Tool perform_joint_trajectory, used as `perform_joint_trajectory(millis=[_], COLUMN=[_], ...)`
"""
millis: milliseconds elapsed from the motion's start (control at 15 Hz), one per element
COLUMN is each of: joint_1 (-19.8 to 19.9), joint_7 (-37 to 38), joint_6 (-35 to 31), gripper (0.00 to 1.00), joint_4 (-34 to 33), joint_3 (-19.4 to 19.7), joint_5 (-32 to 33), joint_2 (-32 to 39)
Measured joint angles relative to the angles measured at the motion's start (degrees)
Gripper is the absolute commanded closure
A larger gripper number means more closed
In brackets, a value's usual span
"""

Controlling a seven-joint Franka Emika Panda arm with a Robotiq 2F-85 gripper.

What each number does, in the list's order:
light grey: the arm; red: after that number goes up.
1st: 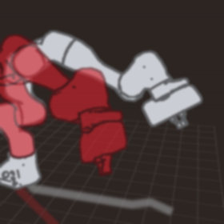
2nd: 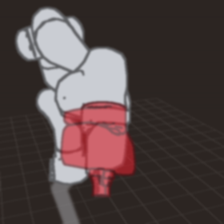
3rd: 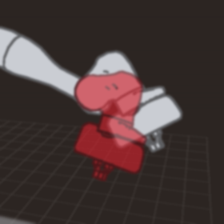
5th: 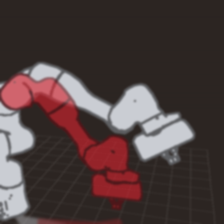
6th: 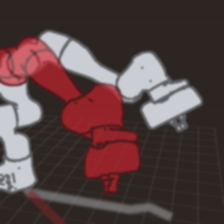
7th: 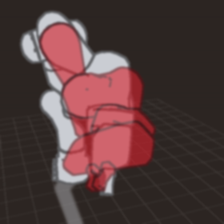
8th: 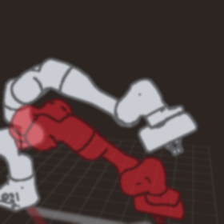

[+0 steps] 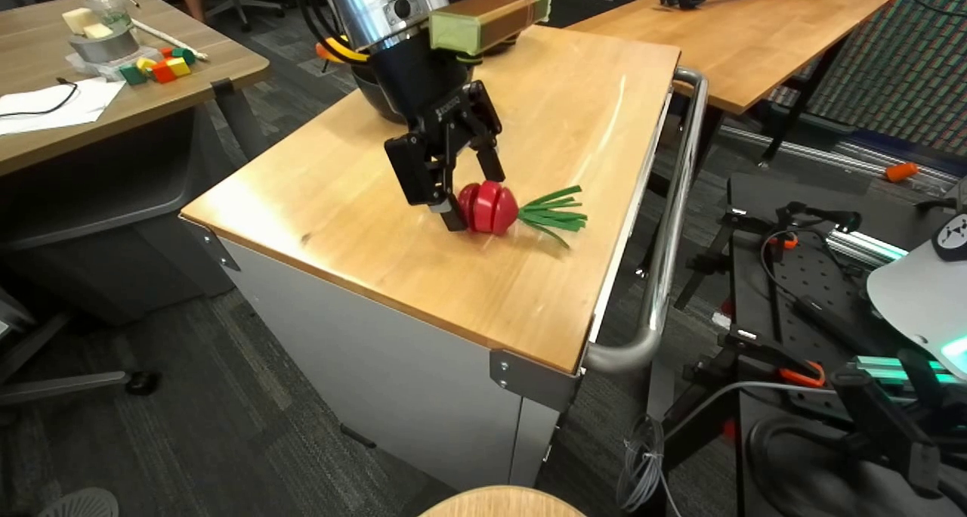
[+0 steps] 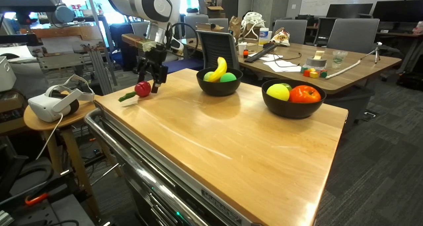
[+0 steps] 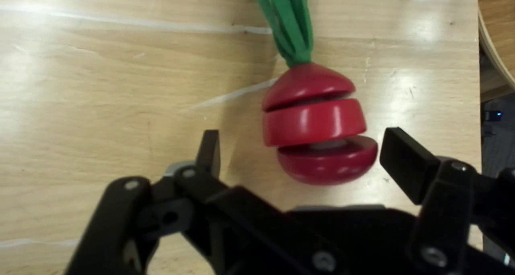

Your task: Place the fruits and vegetables inside the two black bowls

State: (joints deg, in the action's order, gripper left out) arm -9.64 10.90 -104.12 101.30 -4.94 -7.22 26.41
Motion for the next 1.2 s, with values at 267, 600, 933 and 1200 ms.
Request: perform_joint_trajectory(millis=[267,600,933,1200], joint_1=[0.79,2.61,3.04,2.96], joint_7=[-4.60,-11.21,-12.46,-11.21], joint_6=[0.42,0.81,0.70,3.16], gripper=[0.34,0.68,0.94,0.98], joint_4=[1.03,1.37,2.16,4.77], joint_3=[0.00,0.00,0.67,2.42], joint_5=[0.00,0.19,5.61,18.50], joint_2=[0.31,0.79,-1.83,-9.59])
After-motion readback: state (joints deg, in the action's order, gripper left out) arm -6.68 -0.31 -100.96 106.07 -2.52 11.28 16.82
